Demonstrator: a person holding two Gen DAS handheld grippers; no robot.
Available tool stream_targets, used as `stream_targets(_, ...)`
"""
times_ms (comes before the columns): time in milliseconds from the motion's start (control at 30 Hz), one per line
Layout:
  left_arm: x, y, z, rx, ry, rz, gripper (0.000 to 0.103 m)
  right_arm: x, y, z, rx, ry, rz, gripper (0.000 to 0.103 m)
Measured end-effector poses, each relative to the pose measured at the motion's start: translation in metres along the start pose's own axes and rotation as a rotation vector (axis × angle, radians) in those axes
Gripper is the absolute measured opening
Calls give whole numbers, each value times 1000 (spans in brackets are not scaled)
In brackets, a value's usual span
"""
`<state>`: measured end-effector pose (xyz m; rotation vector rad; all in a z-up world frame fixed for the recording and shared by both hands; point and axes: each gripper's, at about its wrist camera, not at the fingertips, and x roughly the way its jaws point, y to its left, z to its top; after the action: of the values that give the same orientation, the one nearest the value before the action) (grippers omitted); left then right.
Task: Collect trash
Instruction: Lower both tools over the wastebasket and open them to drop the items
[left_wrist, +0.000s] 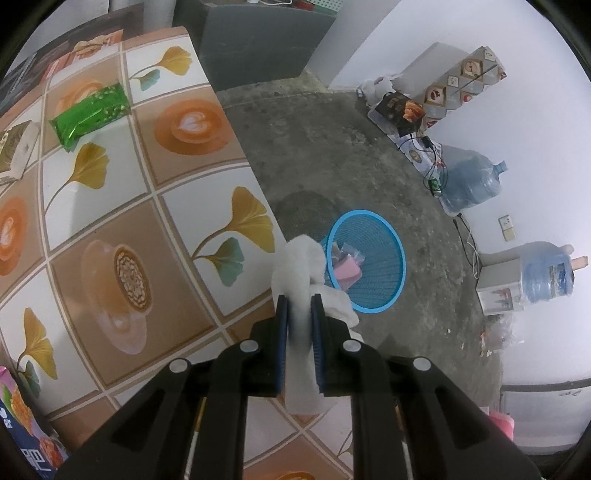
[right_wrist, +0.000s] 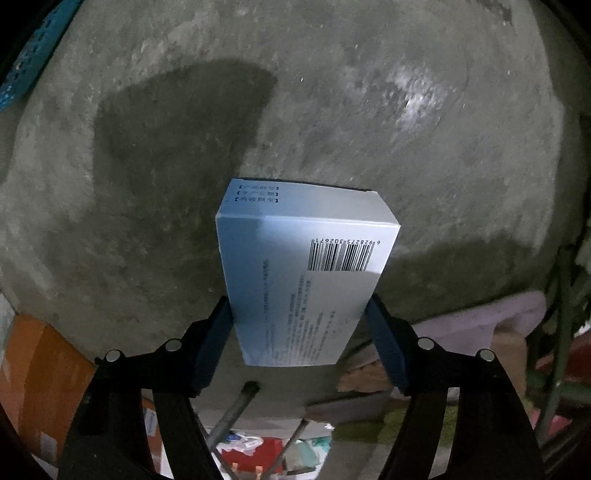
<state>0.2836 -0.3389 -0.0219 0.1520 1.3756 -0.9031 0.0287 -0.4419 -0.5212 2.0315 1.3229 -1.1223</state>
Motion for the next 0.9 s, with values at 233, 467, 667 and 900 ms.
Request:
stream_targets(233, 5, -21, -3, 39, 5, -15, 12, -60, -22, -9, -257, -68, 13, 68)
stream_targets(467, 32, -78, -1, 135, 47, -39, 12, -189, -47, -50, -624, -313, 100, 68)
stream_targets(667, 84, -140, 15, 212, 102, -44, 12, -308, -49, -78, -767, -635, 292, 68)
stream_targets(900, 151, -201, 39, 260, 124, -29, 12, -361, -4, -73, -831, -828, 372, 68)
